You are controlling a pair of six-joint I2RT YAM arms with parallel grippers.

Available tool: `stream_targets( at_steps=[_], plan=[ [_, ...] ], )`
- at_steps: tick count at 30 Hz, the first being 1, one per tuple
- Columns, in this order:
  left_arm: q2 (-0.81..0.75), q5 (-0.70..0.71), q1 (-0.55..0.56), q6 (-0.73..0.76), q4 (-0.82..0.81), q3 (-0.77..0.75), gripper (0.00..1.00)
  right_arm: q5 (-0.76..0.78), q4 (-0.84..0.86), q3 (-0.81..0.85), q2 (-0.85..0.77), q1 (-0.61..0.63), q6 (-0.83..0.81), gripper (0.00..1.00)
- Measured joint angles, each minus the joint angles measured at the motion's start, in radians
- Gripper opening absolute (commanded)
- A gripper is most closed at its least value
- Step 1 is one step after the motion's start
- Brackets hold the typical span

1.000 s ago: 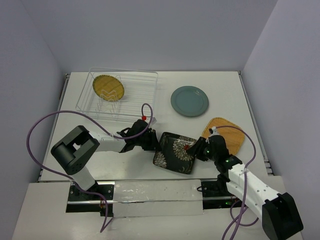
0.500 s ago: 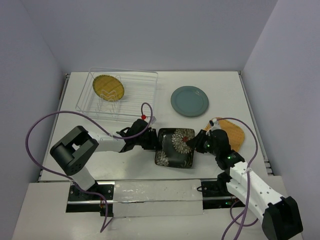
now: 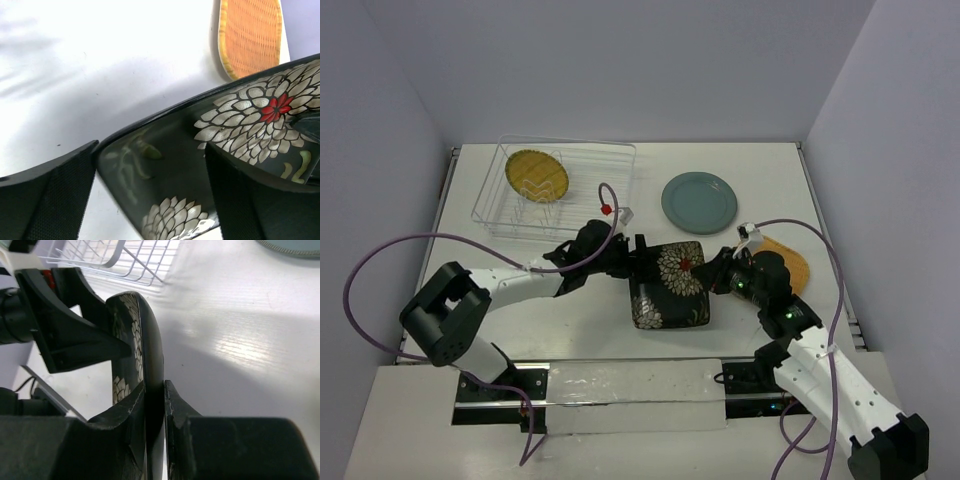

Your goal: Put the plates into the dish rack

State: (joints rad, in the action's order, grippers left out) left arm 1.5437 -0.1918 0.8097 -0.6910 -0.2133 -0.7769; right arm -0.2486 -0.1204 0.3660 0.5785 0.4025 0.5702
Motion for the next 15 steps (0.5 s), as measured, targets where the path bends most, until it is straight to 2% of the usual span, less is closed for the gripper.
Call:
stream_targets(
  at_steps=[3, 8, 11, 15],
  plan=[
    [-0.063, 0.046, -0.004, 0.014, 0.042, 0.000, 0.99, 0.057, -0.076, 0.059, -0.001, 0.005, -0.042, 0.00],
    [-0.293, 0.207, -0.011, 0.043, 0.126, 0.000, 0.99, 0.186, -0.116, 0.187, 0.020, 0.005, -0.115, 0.00],
    [-0.418, 0.331, -0.030, 0.047, 0.164, -0.008, 0.99, 0.238, -0.112, 0.272, 0.077, 0.009, -0.162, 0.00],
    [-0.508, 0.456, -0.083, 0.041, 0.229, -0.008, 0.99, 0.293, -0.124, 0.395, 0.190, 0.055, -0.254, 0.00]
  ],
)
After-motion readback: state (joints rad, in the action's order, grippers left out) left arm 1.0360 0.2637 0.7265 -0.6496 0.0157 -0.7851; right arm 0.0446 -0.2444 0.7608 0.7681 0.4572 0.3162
